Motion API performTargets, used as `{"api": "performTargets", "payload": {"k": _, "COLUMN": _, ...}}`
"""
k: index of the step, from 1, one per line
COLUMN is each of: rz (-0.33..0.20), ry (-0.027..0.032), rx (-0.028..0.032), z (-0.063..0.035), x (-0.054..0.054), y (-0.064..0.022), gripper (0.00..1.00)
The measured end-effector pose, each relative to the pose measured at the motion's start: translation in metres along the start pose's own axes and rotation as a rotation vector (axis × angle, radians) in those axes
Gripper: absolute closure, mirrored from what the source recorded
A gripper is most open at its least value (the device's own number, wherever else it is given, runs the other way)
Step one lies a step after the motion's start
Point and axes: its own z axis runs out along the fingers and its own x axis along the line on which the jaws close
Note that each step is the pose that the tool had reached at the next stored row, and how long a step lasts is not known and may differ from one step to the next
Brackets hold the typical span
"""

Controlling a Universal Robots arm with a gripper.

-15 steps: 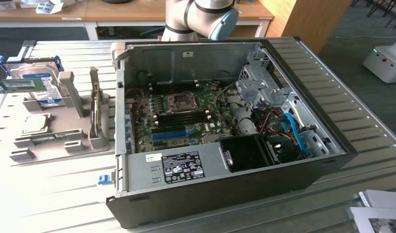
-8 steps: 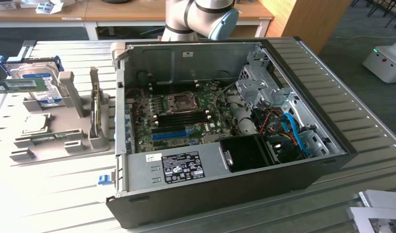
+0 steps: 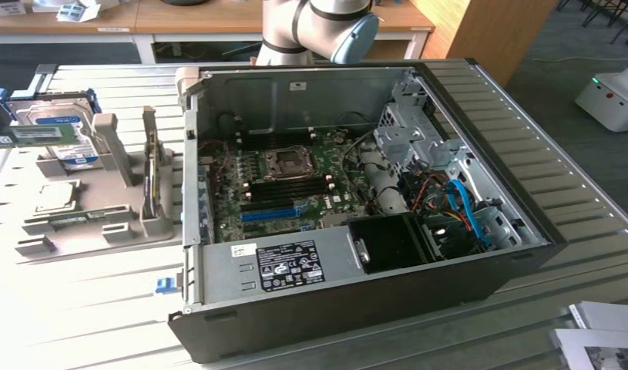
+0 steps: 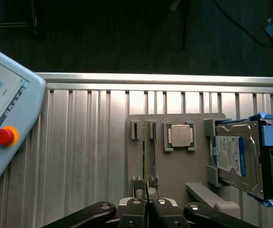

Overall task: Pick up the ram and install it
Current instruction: 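Pick up the ram and move it above insertion slot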

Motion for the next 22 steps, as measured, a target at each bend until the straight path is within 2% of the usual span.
{"api": "performTargets", "payload": {"k": 16, "rz": 0.000, "ry": 0.0001, "rx": -0.0045, "z": -0.0012, "x": 0.000, "y": -0.0089, "gripper": 0.88}}
{"api": "performTargets", "payload": {"k": 22, "rz": 0.000, "ry": 0.0001, "rx": -0.0059, "z": -0.0019, "x": 0.000, "y": -0.0160, "gripper": 0.88}}
